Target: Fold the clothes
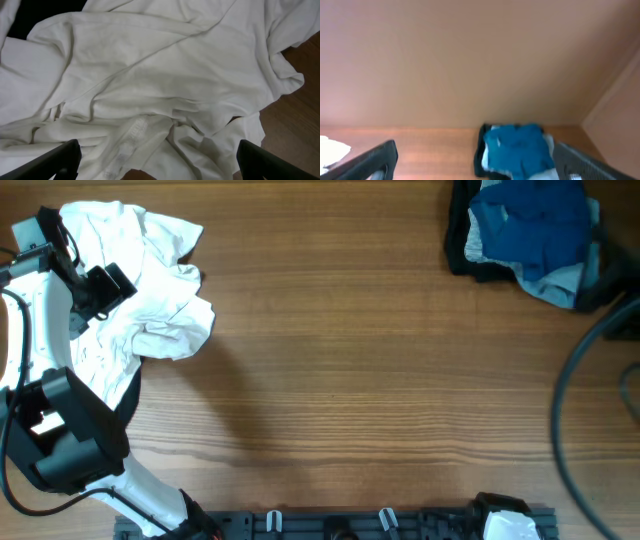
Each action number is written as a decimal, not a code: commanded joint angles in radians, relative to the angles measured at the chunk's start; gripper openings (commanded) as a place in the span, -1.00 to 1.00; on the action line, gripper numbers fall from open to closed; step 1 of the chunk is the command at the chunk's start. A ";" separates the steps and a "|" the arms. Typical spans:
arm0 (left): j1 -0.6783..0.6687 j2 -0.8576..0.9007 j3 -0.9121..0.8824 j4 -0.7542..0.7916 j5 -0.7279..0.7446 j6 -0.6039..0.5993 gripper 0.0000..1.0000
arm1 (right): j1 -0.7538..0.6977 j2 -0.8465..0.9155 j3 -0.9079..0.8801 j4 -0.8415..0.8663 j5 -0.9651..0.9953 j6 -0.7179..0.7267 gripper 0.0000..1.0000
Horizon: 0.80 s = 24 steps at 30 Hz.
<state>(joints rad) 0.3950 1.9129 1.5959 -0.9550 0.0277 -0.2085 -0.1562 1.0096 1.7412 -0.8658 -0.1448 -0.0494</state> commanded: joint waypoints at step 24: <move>0.002 -0.002 -0.006 0.000 0.008 -0.013 1.00 | 0.176 -0.975 -1.737 0.876 0.030 0.161 0.99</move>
<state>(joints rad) 0.3950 1.9129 1.5940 -0.9546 0.0277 -0.2085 0.0147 0.0566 0.0078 0.0010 -0.1387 0.0940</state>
